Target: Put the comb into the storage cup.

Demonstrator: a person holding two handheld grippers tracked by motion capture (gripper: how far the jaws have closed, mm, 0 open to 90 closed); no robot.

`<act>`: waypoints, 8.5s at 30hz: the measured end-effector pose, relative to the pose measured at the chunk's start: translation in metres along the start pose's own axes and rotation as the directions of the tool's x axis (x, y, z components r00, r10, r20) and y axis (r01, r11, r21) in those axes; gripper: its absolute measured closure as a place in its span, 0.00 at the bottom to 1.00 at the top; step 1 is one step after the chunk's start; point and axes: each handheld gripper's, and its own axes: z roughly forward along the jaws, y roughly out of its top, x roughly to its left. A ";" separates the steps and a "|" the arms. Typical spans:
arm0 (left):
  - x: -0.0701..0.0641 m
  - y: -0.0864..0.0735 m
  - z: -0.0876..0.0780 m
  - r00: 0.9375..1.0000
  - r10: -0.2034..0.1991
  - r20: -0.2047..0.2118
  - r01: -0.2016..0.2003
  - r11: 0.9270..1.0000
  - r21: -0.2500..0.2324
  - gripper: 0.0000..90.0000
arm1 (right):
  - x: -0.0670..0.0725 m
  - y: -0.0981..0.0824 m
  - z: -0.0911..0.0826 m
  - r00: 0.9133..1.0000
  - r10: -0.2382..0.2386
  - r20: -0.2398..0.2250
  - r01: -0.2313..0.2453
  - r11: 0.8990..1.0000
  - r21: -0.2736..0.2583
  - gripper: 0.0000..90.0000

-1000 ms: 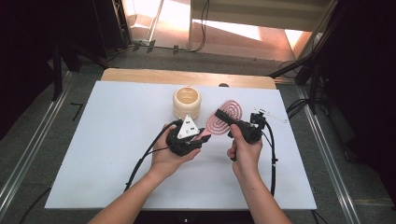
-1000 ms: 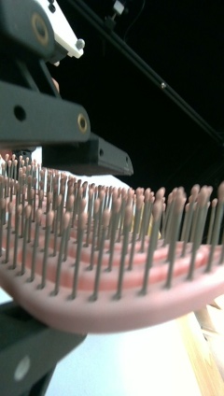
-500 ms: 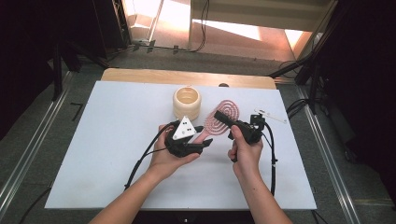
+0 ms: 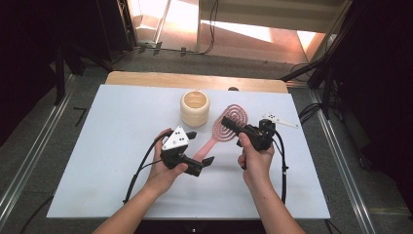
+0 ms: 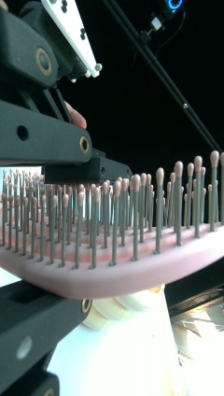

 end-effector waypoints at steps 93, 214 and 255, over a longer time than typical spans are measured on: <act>0.064 -0.097 -0.191 0.935 -0.088 -0.344 0.023 0.982 -0.187 0.00 | 0.012 0.071 0.015 0.953 -0.295 0.072 0.300 0.951 -0.074 0.69; 0.064 -0.097 -0.194 0.934 -0.083 -0.348 0.015 0.981 -0.196 0.00 | -0.018 0.088 0.116 0.940 -0.312 0.139 0.323 0.945 -0.060 0.69; 0.063 -0.097 -0.194 0.933 -0.078 -0.352 0.008 0.980 -0.197 0.00 | -0.043 0.051 0.135 0.970 -0.181 0.165 0.184 0.983 -0.005 0.69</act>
